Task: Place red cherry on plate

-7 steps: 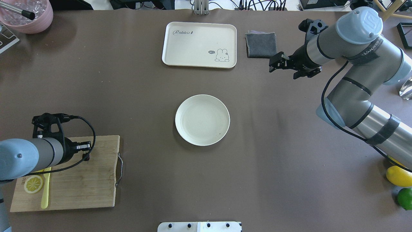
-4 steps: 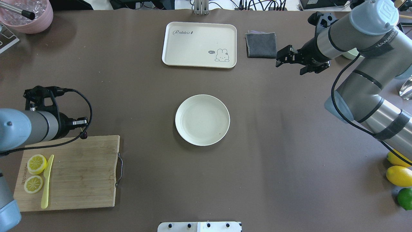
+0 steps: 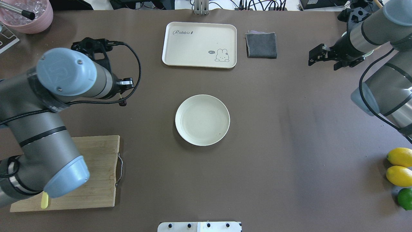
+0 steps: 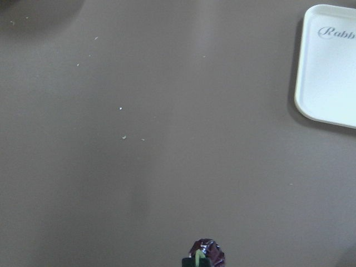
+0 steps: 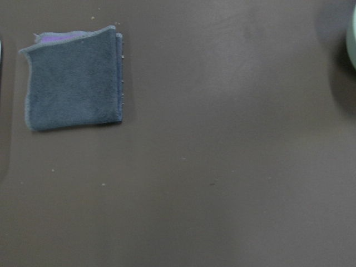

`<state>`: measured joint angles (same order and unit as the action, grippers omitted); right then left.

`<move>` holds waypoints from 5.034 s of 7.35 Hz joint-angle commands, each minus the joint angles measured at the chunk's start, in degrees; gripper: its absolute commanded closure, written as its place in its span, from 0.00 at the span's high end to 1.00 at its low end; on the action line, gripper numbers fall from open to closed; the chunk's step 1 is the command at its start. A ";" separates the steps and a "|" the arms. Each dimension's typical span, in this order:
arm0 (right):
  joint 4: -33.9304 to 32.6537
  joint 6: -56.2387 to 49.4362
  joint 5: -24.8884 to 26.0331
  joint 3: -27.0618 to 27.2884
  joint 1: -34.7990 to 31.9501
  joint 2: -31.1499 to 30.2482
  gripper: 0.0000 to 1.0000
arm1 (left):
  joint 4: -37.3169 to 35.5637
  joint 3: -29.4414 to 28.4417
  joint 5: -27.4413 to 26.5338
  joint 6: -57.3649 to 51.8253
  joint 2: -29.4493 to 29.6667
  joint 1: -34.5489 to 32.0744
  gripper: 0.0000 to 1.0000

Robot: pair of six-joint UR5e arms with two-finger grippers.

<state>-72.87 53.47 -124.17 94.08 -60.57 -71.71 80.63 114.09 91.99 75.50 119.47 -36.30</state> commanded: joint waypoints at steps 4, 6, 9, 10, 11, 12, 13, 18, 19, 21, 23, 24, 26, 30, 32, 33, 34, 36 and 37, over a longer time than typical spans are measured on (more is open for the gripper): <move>-2.90 -12.68 -5.29 0.23 -8.50 -6.42 1.00 | 4.88 -17.21 -6.38 9.90 15.60 10.17 0.00; -2.90 -12.69 -5.29 0.32 -8.68 -6.60 1.00 | 7.94 -25.02 -11.88 12.46 20.26 15.00 0.00; -2.46 -12.60 -5.38 0.67 -8.86 -7.74 1.00 | 15.51 -33.13 -14.29 12.92 21.33 17.13 0.00; -2.46 -12.60 -5.38 1.11 -8.86 -8.01 1.00 | 15.52 -32.71 -14.21 12.83 21.33 17.22 0.00; -2.46 -12.60 -5.29 1.63 -8.86 -8.53 1.00 | 15.43 -32.62 -14.12 12.66 21.42 17.22 0.58; -2.46 -12.60 -5.38 1.72 -8.86 -8.88 1.00 | 15.09 -31.66 -14.20 11.00 21.33 17.22 0.98; -2.46 -12.60 -5.38 1.81 -8.95 -8.97 1.00 | 15.08 -29.30 -14.21 10.37 20.72 17.14 0.98; -8.57 -25.89 -4.94 1.20 -13.85 -11.17 1.00 | 15.08 -8.73 0.84 -21.28 2.11 -4.24 0.98; -12.35 -31.70 -4.94 1.02 -16.39 -12.22 1.00 | 15.08 -8.71 7.79 -27.02 0.69 -11.62 0.98; -16.24 -41.48 -5.38 0.76 -22.54 -14.33 1.00 | 17.87 -9.32 17.94 -34.86 -5.09 -23.16 0.98; -16.78 -42.74 -5.38 -1.34 -26.42 -14.51 1.00 | 22.90 -14.48 21.18 -42.04 -10.39 -32.28 0.98; -16.26 -42.83 -5.46 -2.22 -27.05 -14.51 1.00 | 18.73 -18.95 29.92 -50.80 -10.57 -38.52 0.98; -16.08 -42.74 -5.46 -2.14 -27.32 -14.51 1.00 | 15.09 -22.94 34.13 -65.41 -11.62 -47.95 0.98; -15.82 -42.66 -5.11 -2.23 -27.32 -14.34 1.00 | 13.14 -23.13 41.69 -76.55 -21.37 -53.79 0.98; -15.90 -42.39 -5.29 -2.14 -27.32 -14.51 1.00 | 14.98 -23.21 41.69 -76.56 -25.41 -53.70 0.98; -15.90 -42.39 -5.38 -1.88 -27.32 -14.60 1.00 | 16.56 -23.30 41.69 -76.38 -26.82 -53.70 0.98; -15.90 -42.31 -5.38 -1.97 -27.32 -14.60 1.00 | 17.45 -23.82 41.69 -76.29 -27.44 -53.70 0.98; -15.90 -42.39 -5.55 -1.70 -27.32 -14.60 1.00 | 17.63 -24.35 41.61 -76.12 -27.36 -53.62 0.98; -15.90 -42.39 -6.25 -1.62 -27.32 -14.60 1.00 | 17.72 -24.27 41.61 -76.03 -27.36 -53.62 0.98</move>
<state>-88.77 11.11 -129.82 92.32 -87.89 -86.30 98.22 89.87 133.62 -0.64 92.14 -89.96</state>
